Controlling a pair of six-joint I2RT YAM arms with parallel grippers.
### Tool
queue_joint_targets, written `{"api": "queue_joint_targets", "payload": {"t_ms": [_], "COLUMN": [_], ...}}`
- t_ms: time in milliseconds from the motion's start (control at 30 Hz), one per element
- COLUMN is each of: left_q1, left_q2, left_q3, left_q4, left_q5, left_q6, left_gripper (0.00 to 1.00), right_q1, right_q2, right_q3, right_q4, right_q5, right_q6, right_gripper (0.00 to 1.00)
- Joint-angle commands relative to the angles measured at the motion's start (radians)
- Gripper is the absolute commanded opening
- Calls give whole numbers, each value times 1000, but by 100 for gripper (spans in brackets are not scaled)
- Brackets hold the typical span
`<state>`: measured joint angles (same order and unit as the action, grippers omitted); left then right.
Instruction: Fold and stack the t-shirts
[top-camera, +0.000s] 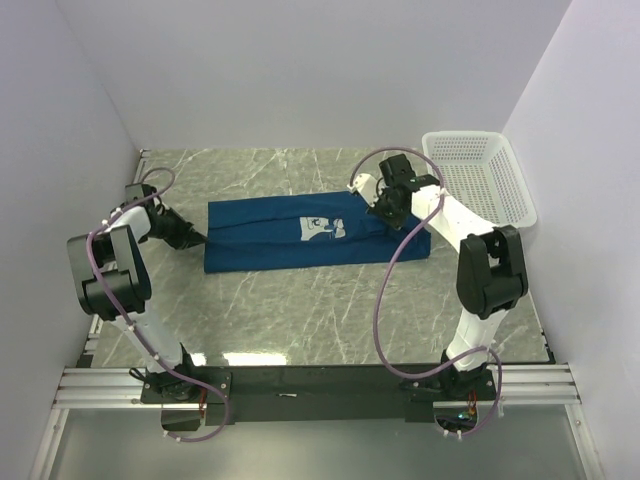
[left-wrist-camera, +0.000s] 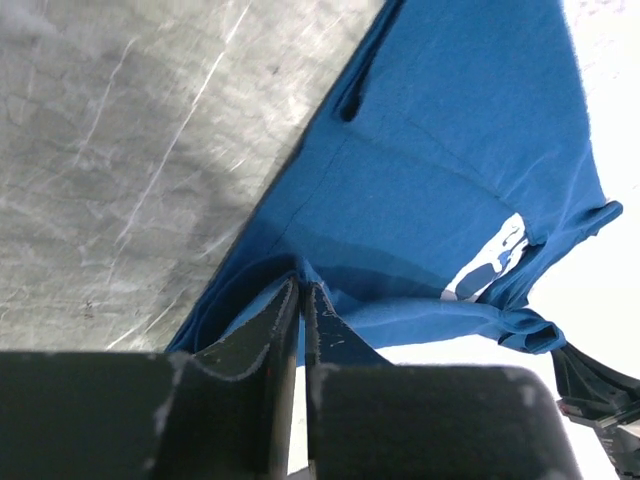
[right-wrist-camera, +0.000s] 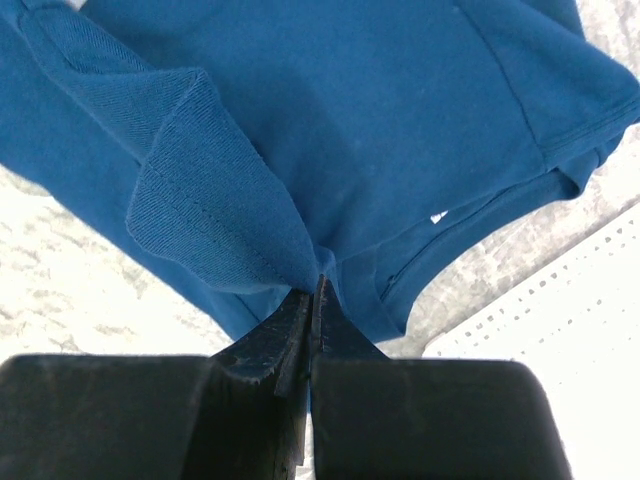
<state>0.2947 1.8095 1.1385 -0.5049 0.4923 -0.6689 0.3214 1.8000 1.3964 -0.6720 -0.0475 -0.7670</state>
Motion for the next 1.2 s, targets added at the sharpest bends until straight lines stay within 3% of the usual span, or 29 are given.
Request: {"api": "queue_joint_targets", "payload": {"t_ms": [0,367,567,733,767,900,1067,1167], "left_q1": [-3,3,8,9,12,15,21,23], "left_q2": [-81,-110,-364,-530,-548,-648,-748,-812], "left_q3": [38,93,-87,-198,-230,-293,-351,-356], "left_q4": [58,9,123,124,123,103,57,2], "left_q5": [3,-40,-78,-70,-64,-43,-29,-41], "left_q6": [5,44,48,72,77,89,104,129], "left_gripper": [13,24,35,36,36,36,36,39], "right_q1": [-10,-10,-10,-10,-10,-8,-8,-8], "right_q2": [19,61,93,140,147,191,147,84], "right_q3": [61,98,127,176,184,225,222,190], "right_q4": [25,32,34,29,40,124,212,97], "right_q5": [-11,5,26,37,44,190,256,77], "right_q6": [26,49,61,74,77,153,241,149], "right_gripper": [0,0,0,2,5,56,76,84]}}
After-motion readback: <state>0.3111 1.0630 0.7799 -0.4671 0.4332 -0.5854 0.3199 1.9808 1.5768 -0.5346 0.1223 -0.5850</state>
